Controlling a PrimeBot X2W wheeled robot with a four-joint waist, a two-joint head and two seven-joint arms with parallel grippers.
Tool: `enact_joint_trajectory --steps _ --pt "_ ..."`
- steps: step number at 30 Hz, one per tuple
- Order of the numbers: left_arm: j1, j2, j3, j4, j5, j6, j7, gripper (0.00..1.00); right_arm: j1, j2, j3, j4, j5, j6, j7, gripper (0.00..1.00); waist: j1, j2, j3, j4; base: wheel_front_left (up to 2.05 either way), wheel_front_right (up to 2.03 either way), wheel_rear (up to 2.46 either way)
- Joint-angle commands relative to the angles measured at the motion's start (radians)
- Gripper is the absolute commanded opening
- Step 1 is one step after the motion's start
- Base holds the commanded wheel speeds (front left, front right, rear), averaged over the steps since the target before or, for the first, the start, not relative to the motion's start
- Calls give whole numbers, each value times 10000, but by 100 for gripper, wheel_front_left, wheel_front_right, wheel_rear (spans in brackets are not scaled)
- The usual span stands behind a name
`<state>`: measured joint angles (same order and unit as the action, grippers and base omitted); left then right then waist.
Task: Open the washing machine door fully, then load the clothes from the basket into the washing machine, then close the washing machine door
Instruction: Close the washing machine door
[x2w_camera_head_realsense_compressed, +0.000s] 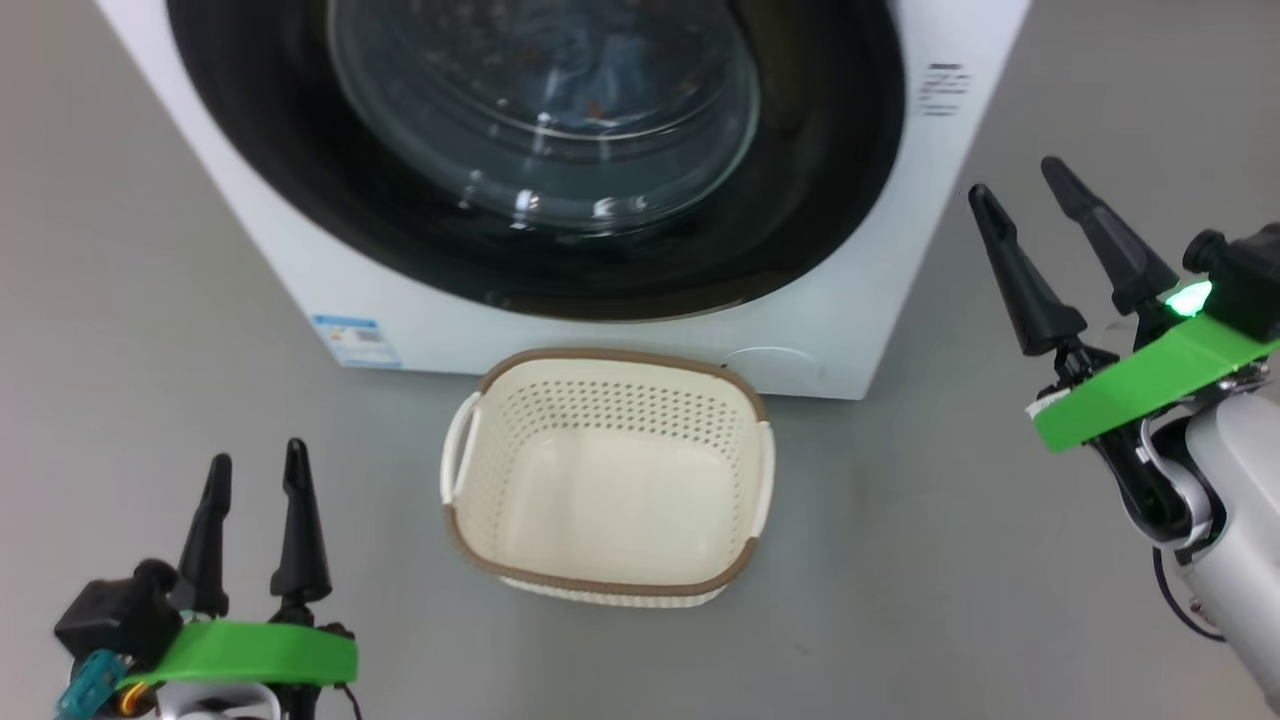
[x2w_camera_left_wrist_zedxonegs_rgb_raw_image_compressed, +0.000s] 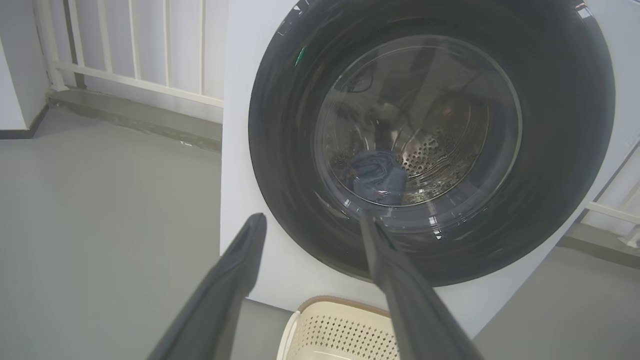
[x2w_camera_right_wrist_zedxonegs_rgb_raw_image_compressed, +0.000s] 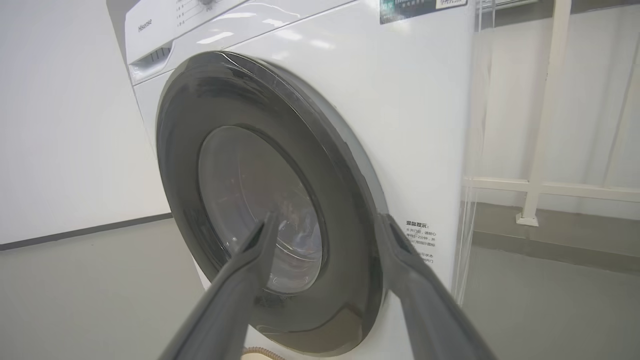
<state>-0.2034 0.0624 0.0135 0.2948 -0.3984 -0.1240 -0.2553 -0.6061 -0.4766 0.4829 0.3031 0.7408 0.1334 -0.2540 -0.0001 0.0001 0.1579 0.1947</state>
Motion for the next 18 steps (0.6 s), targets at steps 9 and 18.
enact_joint_trajectory --steps 9,18 --pt "336 511 451 -282 36 -45 -65 100 1176 64 -298 -759 -397 -27 -78 100 2 -1 -805 -2014 0 0 0" --pt "784 664 600 -401 -103 26 -31 100 2273 258 -831 -919 -825 -27 -78 100 2 -1 -1223 -2873 0 0 0"
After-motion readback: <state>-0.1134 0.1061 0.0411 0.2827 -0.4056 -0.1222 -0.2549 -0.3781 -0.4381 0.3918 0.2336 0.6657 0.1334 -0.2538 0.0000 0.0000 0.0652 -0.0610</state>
